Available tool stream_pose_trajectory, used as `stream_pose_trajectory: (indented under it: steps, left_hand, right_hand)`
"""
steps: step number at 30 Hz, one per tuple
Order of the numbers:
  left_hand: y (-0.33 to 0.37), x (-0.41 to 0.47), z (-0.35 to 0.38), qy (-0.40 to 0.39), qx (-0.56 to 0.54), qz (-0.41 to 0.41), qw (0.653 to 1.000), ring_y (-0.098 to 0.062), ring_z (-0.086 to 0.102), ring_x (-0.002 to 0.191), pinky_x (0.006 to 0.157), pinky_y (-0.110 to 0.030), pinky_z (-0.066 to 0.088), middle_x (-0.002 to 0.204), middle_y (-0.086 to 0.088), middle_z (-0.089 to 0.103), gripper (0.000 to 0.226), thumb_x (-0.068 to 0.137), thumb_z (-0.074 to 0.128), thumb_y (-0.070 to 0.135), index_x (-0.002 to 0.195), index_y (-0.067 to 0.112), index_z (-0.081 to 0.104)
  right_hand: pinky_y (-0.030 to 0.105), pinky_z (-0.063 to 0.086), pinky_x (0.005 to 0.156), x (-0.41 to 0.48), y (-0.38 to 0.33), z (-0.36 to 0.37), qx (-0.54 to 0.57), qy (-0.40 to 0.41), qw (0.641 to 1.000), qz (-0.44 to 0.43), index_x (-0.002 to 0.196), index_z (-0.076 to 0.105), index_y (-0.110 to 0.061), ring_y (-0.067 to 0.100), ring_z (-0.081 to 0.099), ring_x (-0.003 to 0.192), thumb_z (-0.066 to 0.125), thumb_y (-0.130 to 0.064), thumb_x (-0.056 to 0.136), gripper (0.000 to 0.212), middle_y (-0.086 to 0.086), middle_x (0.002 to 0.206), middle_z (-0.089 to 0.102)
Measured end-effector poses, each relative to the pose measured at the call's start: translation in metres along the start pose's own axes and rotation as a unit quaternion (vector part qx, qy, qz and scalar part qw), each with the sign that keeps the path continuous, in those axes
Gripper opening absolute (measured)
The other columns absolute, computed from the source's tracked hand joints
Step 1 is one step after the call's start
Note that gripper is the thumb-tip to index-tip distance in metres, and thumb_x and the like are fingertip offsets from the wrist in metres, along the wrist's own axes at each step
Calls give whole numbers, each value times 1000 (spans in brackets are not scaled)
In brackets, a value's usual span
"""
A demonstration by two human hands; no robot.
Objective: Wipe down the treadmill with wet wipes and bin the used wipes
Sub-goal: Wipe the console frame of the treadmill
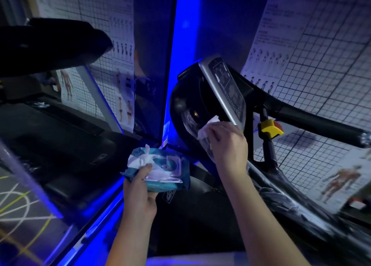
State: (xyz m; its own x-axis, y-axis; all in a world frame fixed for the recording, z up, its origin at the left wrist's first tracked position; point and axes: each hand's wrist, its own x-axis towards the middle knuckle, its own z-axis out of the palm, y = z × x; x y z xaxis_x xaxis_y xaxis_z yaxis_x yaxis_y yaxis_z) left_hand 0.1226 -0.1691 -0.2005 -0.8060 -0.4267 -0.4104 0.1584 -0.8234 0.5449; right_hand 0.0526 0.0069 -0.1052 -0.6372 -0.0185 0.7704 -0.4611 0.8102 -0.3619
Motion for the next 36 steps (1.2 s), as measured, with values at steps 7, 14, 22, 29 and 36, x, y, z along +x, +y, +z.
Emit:
stream_pose_trajectory:
  steps: [7, 14, 22, 29, 36]
  left_hand:
    - [-2, -1, -1, 1, 0, 6, 1000, -28, 75, 108, 67, -37, 63, 125, -9, 76, 52, 92, 70, 1, 141, 19, 63]
    - [-9, 0, -5, 6, 4, 3, 1000, -30, 75, 110, 72, -40, 63, 125, -10, 76, 53, 92, 71, 1, 141, 19, 63]
    - [-10, 3, 2, -3, -7, 4, 1000, -34, 73, 114, 80, -43, 61, 129, -13, 74, 54, 92, 69, 0, 143, 17, 61]
    - [-11, 4, 5, 15, -18, 8, 1000, -30, 75, 110, 63, -36, 64, 128, -11, 75, 53, 93, 70, 0, 143, 16, 61]
    - [-18, 5, 8, 12, -1, -2, 1000, -33, 73, 115, 63, -38, 64, 131, -13, 73, 54, 92, 71, 1, 143, 15, 61]
  right_hand:
    - [31, 44, 57, -29, 12, -20, -30, 18, 999, -8, 88, 72, -12, 21, 52, 76, 75, -9, 89, 5, 0, 82, 61]
    - [31, 54, 65, -7, 6, 2, 1, -17, 998, -63, 105, 77, -6, 27, 64, 97, 68, -6, 94, 15, 5, 115, 64]
    - [28, 58, 90, -34, 11, -20, -28, -19, 998, -50, 105, 79, -8, 14, 67, 114, 70, -15, 94, 16, 2, 124, 71]
    - [34, 57, 94, -21, 9, -11, 2, -16, 1000, -21, 101, 78, -5, 17, 67, 115, 70, -15, 94, 14, 7, 120, 72]
    - [36, 50, 106, -36, 14, -10, -3, -19, 999, -26, 122, 70, -2, 25, 60, 127, 74, 2, 87, 36, 12, 132, 66]
